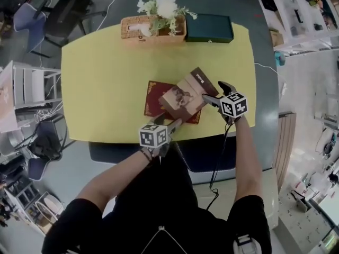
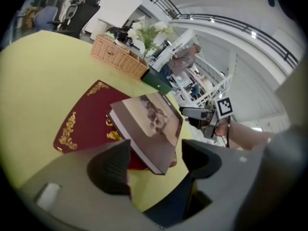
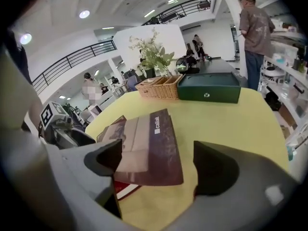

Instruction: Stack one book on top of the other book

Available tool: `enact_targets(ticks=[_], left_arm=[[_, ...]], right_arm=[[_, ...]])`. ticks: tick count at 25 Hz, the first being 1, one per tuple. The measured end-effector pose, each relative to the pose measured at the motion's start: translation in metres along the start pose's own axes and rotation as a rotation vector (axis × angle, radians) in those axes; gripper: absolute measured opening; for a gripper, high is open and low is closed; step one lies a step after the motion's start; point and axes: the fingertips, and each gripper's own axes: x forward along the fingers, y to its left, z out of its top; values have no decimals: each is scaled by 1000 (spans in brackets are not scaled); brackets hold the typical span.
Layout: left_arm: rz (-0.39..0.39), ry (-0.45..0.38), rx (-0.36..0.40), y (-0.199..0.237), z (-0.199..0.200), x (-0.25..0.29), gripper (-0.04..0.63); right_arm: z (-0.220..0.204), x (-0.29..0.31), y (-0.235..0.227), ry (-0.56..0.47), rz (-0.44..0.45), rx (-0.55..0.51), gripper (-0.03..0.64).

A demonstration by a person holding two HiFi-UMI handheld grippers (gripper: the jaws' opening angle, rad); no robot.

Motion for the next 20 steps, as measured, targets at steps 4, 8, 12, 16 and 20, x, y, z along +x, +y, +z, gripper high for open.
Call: enact_targets(ticks=[4,8,12,16,20], left_arm=[[26,-12,-64,8,1,12,351],[31,-25,-98,9,1,18,348],[81,-41,-135,19,2,19,264],[101,-39,-131,24,1,17,227],[120,-49,-116,21,1,10,229]], right_arm=[[-7,15,-2,44,75,3,460],[-10,22,5,73,105,-18,394],[-13,19,-4,67,51,-11,234],[-16,13,-2,43,39,14,223],[-15,2,7,15,18,9,220]])
